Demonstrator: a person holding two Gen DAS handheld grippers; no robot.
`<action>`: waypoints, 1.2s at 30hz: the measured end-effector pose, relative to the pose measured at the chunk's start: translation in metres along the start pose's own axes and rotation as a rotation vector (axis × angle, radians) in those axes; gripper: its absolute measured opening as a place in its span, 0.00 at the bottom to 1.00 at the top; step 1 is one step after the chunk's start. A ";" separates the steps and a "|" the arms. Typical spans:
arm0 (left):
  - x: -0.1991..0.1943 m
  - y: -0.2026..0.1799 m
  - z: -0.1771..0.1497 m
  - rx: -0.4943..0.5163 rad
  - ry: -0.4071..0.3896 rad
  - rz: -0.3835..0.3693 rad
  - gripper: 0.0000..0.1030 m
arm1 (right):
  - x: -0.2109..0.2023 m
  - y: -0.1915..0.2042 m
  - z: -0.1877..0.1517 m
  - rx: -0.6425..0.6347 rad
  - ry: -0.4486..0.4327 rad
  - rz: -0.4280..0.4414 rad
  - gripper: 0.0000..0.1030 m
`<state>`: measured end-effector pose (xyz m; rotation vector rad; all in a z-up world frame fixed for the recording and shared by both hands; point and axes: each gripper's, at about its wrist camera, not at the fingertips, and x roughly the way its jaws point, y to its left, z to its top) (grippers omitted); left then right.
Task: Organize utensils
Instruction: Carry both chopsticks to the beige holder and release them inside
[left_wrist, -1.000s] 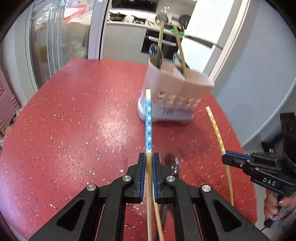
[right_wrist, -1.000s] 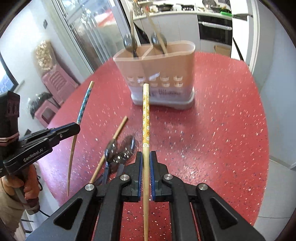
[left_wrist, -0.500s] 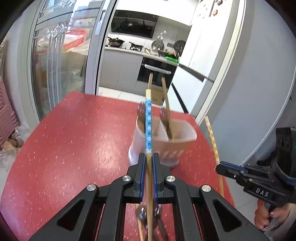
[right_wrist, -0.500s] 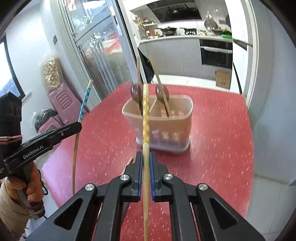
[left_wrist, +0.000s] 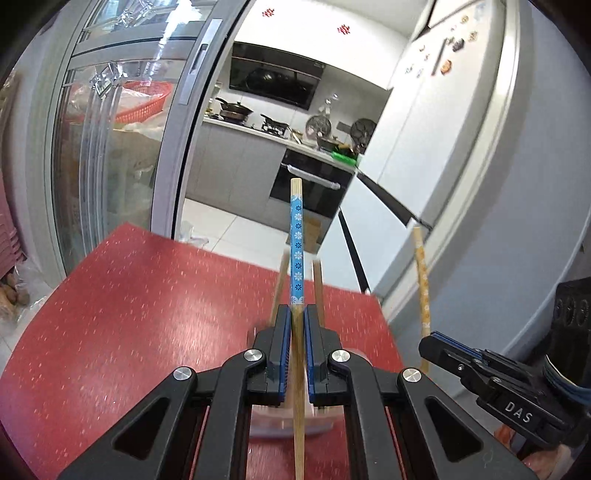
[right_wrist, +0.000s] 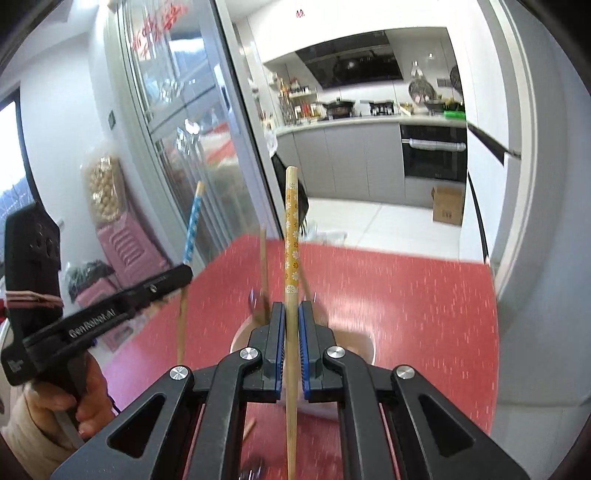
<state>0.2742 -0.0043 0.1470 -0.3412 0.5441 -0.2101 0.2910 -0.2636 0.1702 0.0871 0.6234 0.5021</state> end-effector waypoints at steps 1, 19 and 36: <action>0.006 0.001 0.005 -0.009 -0.008 -0.002 0.34 | 0.005 -0.002 0.008 -0.003 -0.021 0.000 0.08; 0.079 0.013 0.019 -0.012 -0.105 0.053 0.34 | 0.094 -0.011 0.029 -0.120 -0.138 -0.094 0.07; 0.075 0.009 -0.022 0.108 -0.139 0.118 0.35 | 0.114 0.004 -0.037 -0.278 -0.144 -0.145 0.07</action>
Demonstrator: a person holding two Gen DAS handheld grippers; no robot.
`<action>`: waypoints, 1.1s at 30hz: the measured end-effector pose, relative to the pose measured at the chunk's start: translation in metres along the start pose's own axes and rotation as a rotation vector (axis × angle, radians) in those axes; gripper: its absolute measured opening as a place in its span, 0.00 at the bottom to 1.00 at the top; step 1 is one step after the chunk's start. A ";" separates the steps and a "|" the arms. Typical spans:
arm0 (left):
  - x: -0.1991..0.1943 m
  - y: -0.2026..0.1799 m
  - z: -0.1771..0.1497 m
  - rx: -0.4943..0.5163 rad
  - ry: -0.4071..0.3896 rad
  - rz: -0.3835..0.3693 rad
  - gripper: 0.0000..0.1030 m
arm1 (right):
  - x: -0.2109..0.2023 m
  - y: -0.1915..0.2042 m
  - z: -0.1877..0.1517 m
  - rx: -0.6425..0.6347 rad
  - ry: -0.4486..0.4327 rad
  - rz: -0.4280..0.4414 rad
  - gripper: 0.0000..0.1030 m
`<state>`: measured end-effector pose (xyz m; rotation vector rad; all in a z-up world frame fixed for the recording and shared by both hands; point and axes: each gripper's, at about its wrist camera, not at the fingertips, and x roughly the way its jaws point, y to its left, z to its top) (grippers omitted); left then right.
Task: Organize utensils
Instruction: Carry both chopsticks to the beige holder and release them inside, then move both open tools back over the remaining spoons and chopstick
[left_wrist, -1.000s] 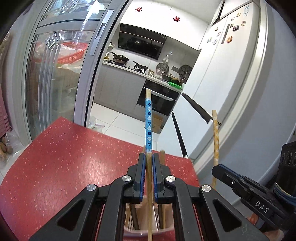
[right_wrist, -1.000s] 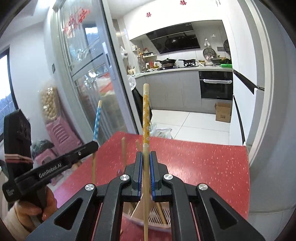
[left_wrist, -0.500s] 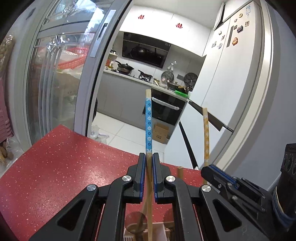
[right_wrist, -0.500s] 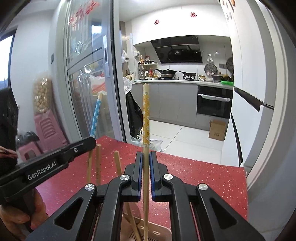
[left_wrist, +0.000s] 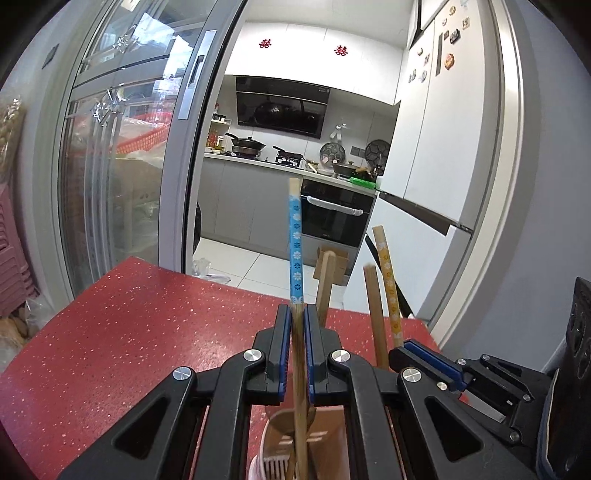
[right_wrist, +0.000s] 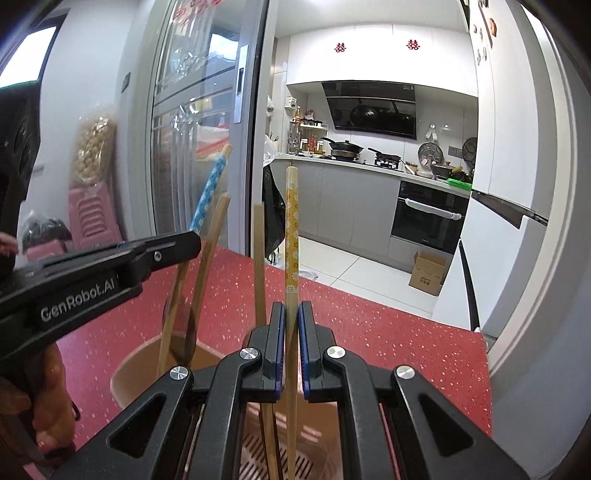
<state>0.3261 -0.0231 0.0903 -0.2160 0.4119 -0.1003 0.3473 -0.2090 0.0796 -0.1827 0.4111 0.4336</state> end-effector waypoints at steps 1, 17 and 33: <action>0.000 0.000 -0.001 0.006 0.005 0.001 0.35 | -0.002 0.002 -0.001 -0.004 0.003 0.002 0.07; -0.015 0.005 -0.023 0.048 0.097 0.040 0.35 | -0.010 0.008 -0.016 -0.004 0.088 0.023 0.08; -0.047 0.016 -0.029 0.034 0.148 0.065 0.35 | -0.036 -0.002 -0.008 0.084 0.112 0.049 0.38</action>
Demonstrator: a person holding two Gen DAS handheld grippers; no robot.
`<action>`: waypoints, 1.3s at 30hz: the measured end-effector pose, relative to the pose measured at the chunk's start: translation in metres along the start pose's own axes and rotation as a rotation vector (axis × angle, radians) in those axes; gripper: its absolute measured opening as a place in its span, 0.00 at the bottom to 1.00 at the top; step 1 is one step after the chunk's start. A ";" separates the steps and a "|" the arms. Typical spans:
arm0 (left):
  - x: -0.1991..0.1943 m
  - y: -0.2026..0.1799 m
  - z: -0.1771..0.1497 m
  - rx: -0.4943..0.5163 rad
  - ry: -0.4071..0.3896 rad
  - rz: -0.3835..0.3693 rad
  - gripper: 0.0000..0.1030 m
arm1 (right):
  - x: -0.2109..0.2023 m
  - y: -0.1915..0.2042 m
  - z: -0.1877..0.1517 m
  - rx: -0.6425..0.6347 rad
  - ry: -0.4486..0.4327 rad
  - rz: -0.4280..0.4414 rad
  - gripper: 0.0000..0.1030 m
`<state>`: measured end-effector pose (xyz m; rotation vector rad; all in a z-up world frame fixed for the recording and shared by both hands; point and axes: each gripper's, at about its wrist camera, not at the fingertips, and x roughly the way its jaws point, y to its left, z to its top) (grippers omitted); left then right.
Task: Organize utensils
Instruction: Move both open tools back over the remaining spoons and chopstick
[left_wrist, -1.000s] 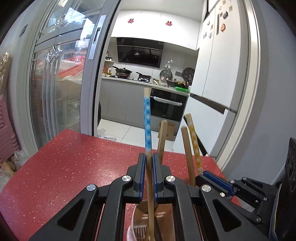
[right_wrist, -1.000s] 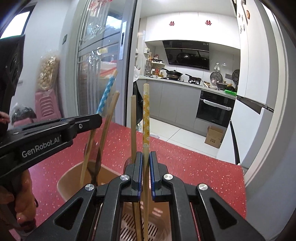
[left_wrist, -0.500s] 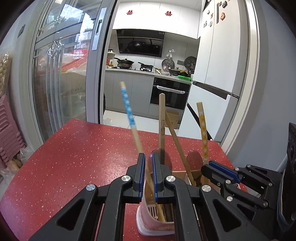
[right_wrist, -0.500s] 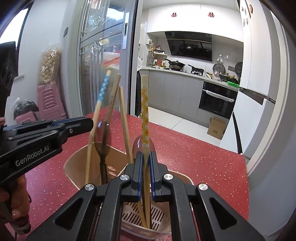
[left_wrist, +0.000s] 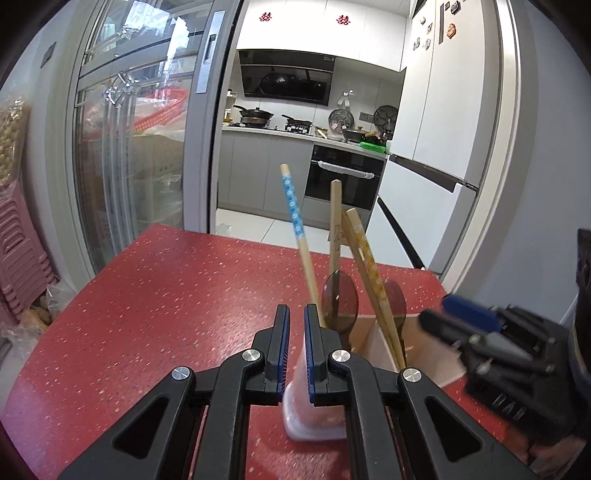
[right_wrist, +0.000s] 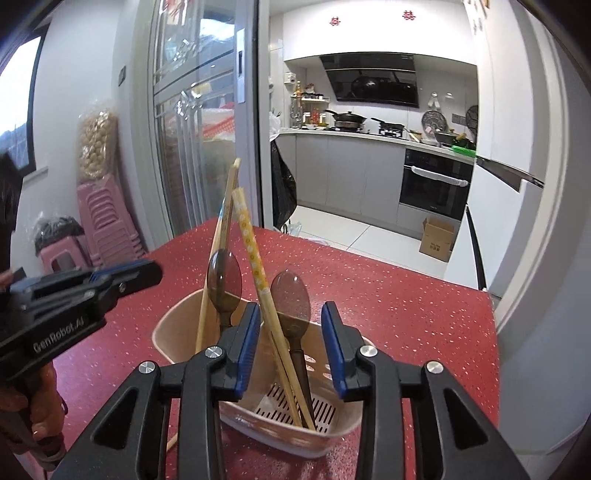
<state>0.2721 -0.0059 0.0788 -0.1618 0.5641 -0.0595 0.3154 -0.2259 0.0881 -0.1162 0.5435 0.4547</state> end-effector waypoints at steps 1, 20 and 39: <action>-0.003 0.002 -0.001 0.000 0.007 0.008 0.35 | -0.005 -0.001 0.000 0.014 -0.001 0.005 0.39; -0.063 0.031 -0.116 -0.041 0.272 0.055 0.35 | -0.062 0.010 -0.093 0.249 0.263 0.055 0.51; -0.084 0.041 -0.188 -0.047 0.390 0.090 1.00 | -0.060 0.042 -0.171 0.351 0.493 0.047 0.51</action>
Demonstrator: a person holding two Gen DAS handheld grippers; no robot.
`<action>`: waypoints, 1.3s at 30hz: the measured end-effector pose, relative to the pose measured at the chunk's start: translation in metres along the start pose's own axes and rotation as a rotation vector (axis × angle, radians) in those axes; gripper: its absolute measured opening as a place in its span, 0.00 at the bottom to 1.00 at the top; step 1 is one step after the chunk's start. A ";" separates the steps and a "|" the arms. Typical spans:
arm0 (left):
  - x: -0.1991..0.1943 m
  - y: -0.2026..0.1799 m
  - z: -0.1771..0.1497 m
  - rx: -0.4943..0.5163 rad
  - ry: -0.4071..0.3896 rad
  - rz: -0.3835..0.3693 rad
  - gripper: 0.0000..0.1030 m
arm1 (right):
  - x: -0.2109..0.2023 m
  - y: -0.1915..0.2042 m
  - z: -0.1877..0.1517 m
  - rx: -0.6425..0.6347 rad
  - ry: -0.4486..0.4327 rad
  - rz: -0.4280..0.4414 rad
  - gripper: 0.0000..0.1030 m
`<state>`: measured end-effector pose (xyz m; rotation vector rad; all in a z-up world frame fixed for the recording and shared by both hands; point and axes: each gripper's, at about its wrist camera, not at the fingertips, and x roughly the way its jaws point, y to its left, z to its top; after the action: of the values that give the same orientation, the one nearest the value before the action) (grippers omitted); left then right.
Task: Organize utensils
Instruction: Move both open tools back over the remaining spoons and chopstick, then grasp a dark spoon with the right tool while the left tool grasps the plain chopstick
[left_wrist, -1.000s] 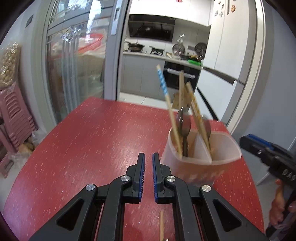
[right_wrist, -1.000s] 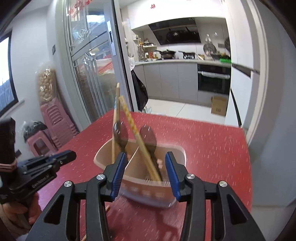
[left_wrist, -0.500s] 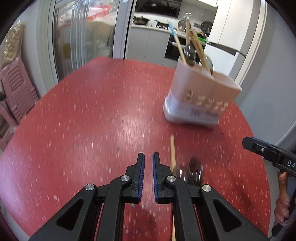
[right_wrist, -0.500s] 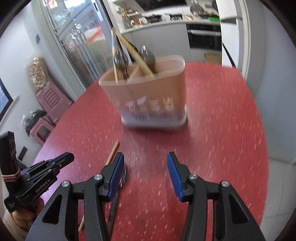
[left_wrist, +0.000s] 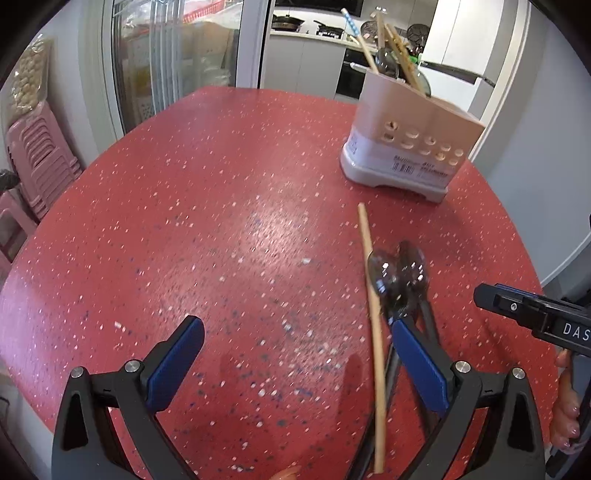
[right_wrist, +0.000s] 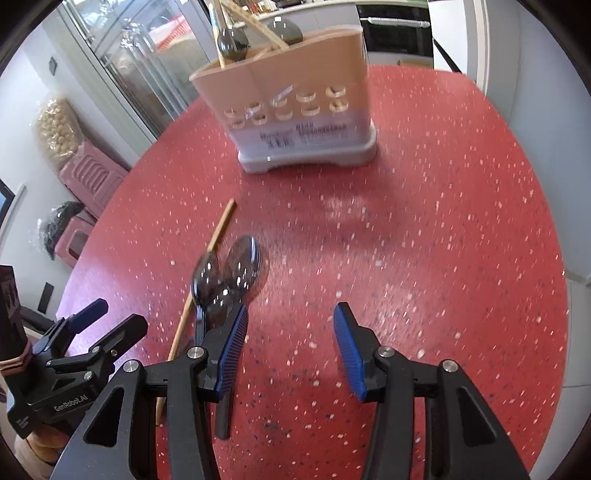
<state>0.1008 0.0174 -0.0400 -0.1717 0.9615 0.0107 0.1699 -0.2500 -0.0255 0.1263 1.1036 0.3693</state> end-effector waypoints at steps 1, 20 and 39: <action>0.001 0.001 -0.002 0.002 0.009 0.002 1.00 | 0.001 0.002 -0.002 -0.001 0.006 -0.003 0.51; 0.034 0.003 0.009 0.074 0.148 -0.030 1.00 | 0.028 0.038 -0.001 -0.073 0.106 -0.047 0.51; 0.020 0.007 0.013 0.106 0.144 -0.050 1.00 | 0.068 0.091 0.021 -0.186 0.180 -0.236 0.23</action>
<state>0.1221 0.0246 -0.0505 -0.0995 1.0985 -0.1000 0.1947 -0.1400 -0.0480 -0.2044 1.2408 0.2731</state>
